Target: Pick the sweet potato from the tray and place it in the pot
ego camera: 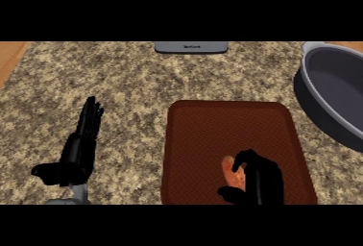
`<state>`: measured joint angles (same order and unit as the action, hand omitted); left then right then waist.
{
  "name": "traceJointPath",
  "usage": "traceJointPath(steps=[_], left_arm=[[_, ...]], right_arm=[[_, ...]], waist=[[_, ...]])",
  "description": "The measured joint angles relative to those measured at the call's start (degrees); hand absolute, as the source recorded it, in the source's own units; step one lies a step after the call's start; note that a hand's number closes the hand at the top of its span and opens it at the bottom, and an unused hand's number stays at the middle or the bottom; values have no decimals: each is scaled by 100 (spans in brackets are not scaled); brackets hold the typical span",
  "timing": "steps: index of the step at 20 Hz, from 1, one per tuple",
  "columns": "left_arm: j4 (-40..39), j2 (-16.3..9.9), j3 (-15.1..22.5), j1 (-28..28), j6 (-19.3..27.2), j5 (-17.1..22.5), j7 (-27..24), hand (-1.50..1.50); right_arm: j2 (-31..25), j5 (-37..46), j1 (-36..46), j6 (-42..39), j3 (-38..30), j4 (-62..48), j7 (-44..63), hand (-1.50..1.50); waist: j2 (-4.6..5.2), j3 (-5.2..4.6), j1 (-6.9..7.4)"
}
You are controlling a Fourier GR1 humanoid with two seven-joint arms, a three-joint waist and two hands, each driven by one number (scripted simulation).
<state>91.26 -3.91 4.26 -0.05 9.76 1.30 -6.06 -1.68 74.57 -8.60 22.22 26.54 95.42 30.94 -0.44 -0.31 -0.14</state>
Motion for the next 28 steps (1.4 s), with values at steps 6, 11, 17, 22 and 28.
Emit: traceJointPath(steps=[6,11,17,22,28], left_arm=[[41,43,95,-71,-35,-34,-56,0],[67,80,210,-182,-90,-56,-52,0],[22,94,347,-353,-209,-76,-26,0],[-50,136,449,-495,-266,-101,7,0],[-80,173,520,-546,-258,-152,46,0]], right_arm=[[101,-165,1362,-651,-1714,-730,1229,150],[-265,-93,2526,-1095,-2927,-1392,2224,150],[-1109,506,4109,-1364,-3778,-2428,2790,150],[-1657,1209,5205,-1558,-4118,-3424,3045,150],[-2053,1988,6133,-1702,-4475,-4487,3361,150]], waist=[[189,17,203],[309,16,451],[368,14,791],[388,12,951],[374,22,983]])
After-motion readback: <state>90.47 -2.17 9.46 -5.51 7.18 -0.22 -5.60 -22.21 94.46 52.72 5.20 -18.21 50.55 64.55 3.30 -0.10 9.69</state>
